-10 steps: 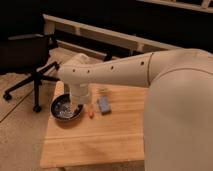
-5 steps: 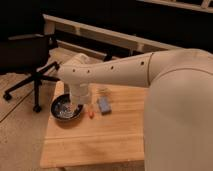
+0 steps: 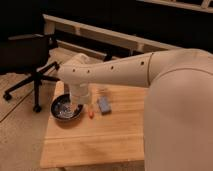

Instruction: Place the bottle in the ceramic bowl

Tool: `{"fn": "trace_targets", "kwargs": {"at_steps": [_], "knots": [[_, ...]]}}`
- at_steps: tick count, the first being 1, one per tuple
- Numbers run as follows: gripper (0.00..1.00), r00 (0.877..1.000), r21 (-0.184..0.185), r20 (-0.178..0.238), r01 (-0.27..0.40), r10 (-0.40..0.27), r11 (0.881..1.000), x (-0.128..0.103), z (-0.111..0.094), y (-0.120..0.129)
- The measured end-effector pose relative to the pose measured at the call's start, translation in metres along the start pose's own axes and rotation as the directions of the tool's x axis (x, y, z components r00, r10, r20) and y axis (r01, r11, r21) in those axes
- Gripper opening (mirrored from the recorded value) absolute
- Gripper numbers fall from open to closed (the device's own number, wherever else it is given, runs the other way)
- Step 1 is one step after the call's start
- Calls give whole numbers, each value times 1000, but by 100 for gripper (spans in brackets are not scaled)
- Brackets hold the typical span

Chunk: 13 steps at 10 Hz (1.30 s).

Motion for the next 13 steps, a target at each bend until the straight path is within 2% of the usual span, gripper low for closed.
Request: {"fn": "trace_targets", "kwargs": {"at_steps": [8,10,12,13], "knots": [[65,1000,-1,10,0,0,1000,-4,-2,0],[65,995,-10,92,34,-33,999,-37,-16,-1],[65,978,-26,185,105,-99,994,-70,-34,-3],[65,969,-30,214,130,-120,991,-80,-39,-4]]}}
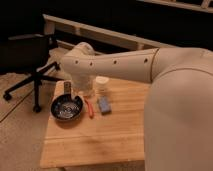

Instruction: Place the bottle in the ceramic bowl

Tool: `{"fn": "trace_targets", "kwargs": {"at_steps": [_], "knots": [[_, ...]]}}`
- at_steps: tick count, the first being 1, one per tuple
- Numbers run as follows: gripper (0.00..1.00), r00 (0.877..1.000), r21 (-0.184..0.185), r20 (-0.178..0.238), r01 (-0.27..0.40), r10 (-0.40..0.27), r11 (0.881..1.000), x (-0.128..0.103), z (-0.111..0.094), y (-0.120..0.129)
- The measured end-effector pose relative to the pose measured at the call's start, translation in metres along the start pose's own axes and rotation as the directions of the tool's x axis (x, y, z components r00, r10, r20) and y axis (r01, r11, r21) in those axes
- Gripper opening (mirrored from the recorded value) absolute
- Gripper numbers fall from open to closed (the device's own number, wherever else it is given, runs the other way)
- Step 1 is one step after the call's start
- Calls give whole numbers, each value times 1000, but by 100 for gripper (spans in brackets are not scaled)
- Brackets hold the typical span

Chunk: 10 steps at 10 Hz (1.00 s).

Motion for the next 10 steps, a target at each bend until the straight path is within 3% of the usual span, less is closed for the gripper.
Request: {"fn": "trace_targets", "kwargs": {"at_steps": [1,2,5,7,10], "knots": [[65,999,-18,39,20,-19,1000,-13,-4,-5],[65,999,-16,44,19,-18,1000,-15,-5,-9],[65,999,-16,41,24,-23,1000,-14,-4,-6],[65,999,10,39,33,-33,999,-20,0,-9],[65,996,16,29,79,-79,997,-33,13,8]]}}
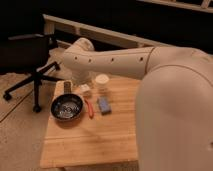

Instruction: Place the bottle in the ceramic bowl

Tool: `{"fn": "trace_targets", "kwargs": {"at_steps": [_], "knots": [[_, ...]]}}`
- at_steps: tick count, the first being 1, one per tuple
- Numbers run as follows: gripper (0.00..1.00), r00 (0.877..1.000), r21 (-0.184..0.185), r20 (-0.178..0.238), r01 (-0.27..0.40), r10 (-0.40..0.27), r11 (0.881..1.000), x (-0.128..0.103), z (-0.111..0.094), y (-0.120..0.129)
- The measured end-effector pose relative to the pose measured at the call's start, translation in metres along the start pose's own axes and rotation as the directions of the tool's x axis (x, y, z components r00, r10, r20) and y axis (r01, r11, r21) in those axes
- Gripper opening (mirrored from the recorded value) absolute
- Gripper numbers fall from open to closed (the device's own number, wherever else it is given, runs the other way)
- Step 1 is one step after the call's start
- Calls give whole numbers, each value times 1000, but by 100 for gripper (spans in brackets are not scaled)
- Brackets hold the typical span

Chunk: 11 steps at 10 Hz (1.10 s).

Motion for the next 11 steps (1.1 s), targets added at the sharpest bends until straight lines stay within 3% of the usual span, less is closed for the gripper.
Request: {"fn": "trace_targets", "kwargs": {"at_steps": [3,4,8,9,11], "knots": [[65,1000,7,-21,13,-13,1000,-11,20,3],[65,1000,11,-6,8,-8,1000,-20,25,0],[65,990,-17,141,-14,16,1000,-73,35,-15],[65,989,-25,146,-19,22,1000,-77,41,-20],[65,992,-49,117,-35,41,998,-78,65,-29]]}}
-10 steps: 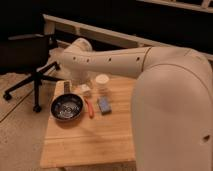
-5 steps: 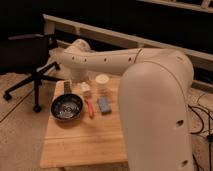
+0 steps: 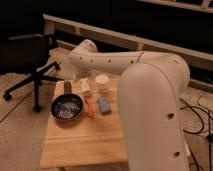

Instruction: Place the bottle in the ceramic bowl

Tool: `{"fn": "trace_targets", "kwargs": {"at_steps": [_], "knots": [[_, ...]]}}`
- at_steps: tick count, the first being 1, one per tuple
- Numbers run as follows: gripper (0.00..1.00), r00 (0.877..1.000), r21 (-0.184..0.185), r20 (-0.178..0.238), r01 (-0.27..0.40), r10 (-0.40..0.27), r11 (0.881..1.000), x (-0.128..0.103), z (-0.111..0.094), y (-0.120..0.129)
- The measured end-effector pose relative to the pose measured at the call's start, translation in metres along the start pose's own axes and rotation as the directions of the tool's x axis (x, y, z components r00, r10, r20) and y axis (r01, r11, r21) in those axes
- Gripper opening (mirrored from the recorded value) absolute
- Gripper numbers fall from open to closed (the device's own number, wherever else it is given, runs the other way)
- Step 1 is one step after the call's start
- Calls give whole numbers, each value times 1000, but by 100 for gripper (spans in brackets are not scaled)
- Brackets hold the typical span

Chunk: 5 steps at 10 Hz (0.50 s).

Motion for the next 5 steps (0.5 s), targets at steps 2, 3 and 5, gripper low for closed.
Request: {"fn": "trace_targets", "kwargs": {"at_steps": [2,3,5], "knots": [[65,1000,-13,-22,7,-7,1000,-2,15,-3],[65,999,-21,-41,18,-18,1000,-3,24,0],[65,997,-36,-74,23,-26,999,-4,40,2]]}}
